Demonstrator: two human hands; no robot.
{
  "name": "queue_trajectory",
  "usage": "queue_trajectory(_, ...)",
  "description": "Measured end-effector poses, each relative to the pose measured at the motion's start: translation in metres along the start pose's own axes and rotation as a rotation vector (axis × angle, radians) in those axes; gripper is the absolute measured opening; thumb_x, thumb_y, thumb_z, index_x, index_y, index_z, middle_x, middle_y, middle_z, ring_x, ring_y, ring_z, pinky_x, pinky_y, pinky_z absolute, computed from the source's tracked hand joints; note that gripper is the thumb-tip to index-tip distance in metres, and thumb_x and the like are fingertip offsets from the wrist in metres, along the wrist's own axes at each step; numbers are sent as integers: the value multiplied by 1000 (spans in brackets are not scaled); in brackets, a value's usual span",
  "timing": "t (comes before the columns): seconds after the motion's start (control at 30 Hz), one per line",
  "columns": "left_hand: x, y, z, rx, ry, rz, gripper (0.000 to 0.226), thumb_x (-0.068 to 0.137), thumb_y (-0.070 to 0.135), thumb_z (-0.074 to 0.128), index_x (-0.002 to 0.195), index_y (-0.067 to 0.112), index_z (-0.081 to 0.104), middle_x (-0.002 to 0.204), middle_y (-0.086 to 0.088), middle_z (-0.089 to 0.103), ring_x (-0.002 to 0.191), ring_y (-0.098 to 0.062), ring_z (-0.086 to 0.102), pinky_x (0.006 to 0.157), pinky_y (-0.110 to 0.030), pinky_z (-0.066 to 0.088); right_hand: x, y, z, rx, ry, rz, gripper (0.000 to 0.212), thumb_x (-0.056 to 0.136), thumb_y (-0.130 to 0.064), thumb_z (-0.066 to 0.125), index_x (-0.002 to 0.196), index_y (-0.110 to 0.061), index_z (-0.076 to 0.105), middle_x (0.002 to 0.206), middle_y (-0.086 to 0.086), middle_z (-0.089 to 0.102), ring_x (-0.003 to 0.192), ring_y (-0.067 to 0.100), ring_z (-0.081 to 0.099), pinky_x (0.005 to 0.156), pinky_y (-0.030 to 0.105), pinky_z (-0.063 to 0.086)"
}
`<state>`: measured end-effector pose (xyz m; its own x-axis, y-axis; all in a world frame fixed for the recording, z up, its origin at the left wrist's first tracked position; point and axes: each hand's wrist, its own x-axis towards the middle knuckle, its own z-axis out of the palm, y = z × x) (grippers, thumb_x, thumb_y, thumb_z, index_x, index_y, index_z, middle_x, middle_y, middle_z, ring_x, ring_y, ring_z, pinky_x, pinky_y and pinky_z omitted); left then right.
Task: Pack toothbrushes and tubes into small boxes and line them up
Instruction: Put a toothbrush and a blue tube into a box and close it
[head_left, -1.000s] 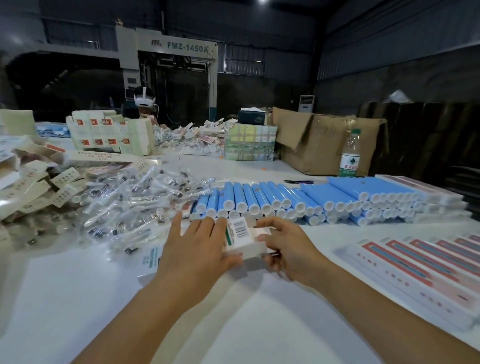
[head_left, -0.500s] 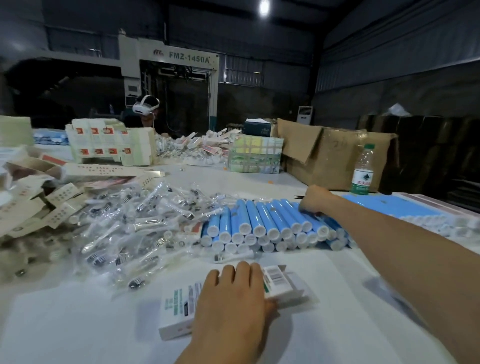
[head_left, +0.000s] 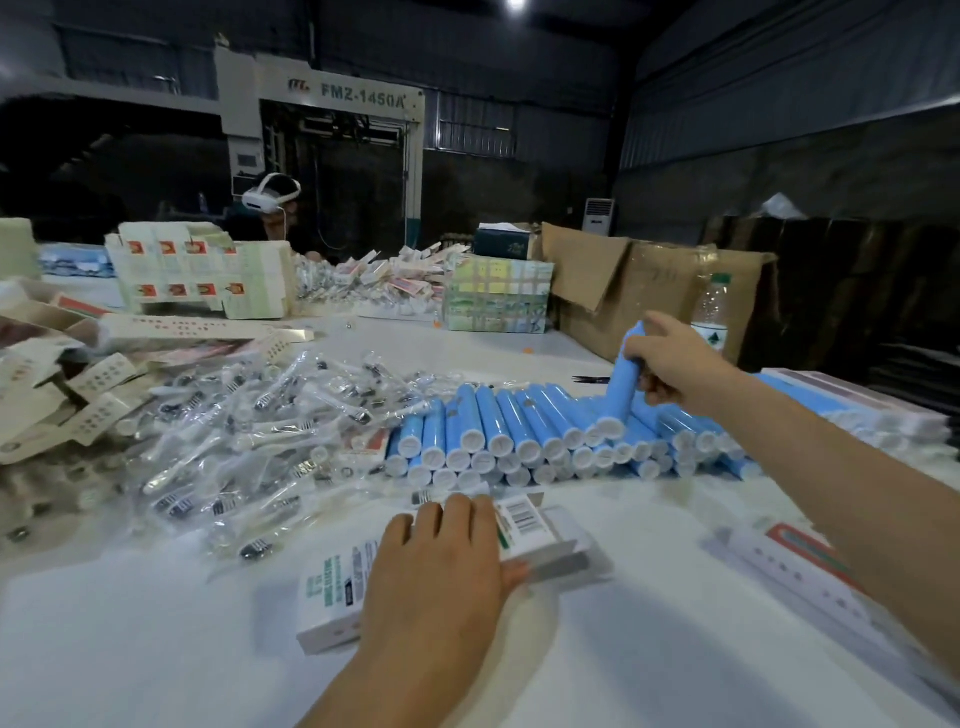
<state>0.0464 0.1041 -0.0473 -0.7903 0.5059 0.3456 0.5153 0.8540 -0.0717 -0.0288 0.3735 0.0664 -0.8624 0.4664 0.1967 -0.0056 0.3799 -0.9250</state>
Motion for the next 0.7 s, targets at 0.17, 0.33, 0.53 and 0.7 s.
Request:
queue_trajectory(0.17,-3,2,-7,4,54,-42,63,92,64,12,140,22,18,130,5,37,116,-17,38,92,-30,29,-84,39,7,387,164,22,60,86,-2,56,136,-30,36,64,11,53,35,14,48,37,25,43)
queue_trajectory(0.33,-6,11,-6,29,52,-62,63,92,64,15,139,23,22,129,5,39,116,-18,41,92,-31,31,-118,59,29,472,186,42,68,88,-1,56,140,-31,24,69,12,60,40,13,54,41,28,49)
queue_trajectory(0.53,-7,15,-8,24,69,-94,62,93,62,18,139,21,23,129,3,41,115,-20,41,90,-32,31,-147,63,43,352,92,-53,29,89,-17,63,111,-30,50,63,-3,67,49,6,53,47,21,42)
queue_trajectory(0.7,-5,14,-10,-12,27,-74,61,95,60,22,139,18,23,131,-1,39,116,-23,39,92,-34,30,-149,63,39,296,90,16,34,95,-27,53,71,-14,74,60,6,53,53,11,42,50,27,34)
